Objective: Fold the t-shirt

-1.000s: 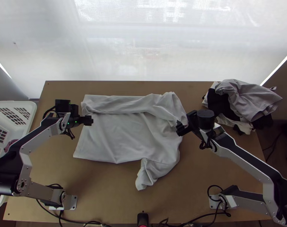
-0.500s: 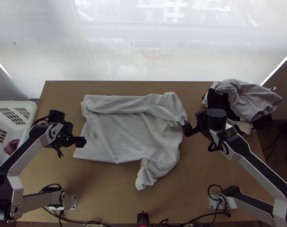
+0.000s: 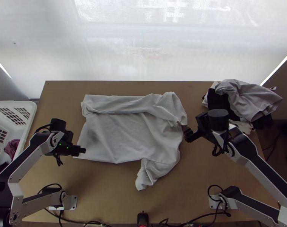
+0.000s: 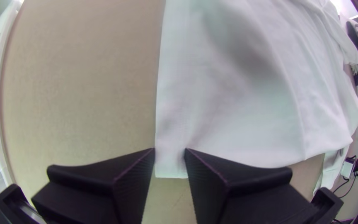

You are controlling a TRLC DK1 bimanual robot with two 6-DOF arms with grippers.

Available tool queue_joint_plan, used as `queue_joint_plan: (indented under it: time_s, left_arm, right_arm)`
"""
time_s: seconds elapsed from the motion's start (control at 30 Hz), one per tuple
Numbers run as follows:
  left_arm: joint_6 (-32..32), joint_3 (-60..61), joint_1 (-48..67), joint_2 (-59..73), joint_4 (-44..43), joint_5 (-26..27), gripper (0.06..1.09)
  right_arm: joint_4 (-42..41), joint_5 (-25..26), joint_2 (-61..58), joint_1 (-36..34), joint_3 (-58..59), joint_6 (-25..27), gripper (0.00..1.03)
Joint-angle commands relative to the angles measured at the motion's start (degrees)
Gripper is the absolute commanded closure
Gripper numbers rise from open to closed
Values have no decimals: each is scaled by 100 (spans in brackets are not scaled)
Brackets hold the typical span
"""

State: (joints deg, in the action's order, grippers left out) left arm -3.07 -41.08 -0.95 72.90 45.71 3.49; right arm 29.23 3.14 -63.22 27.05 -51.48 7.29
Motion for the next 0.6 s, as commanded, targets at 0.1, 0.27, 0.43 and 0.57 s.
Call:
queue_joint_plan:
  time_s: [0.1, 0.27, 0.43, 0.57]
  left_arm:
    - [-141, 153, 157, -119, -265, -23, 105]
    - [-36, -76, 77, -321, -247, -23, 105]
    - [193, -647, -151, -479, -256, -23, 105]
    - [377, -963, -230, -470, -484, -23, 105]
  right_arm:
    - [1990, -516, 29, 1057, -11, 194, 5]
    - [2174, -577, 12, 1866, 95, 238, 5]
    - [2069, -577, -489, 2577, -125, 308, 5]
    - [1928, -577, -1008, 3087, -424, 308, 5]
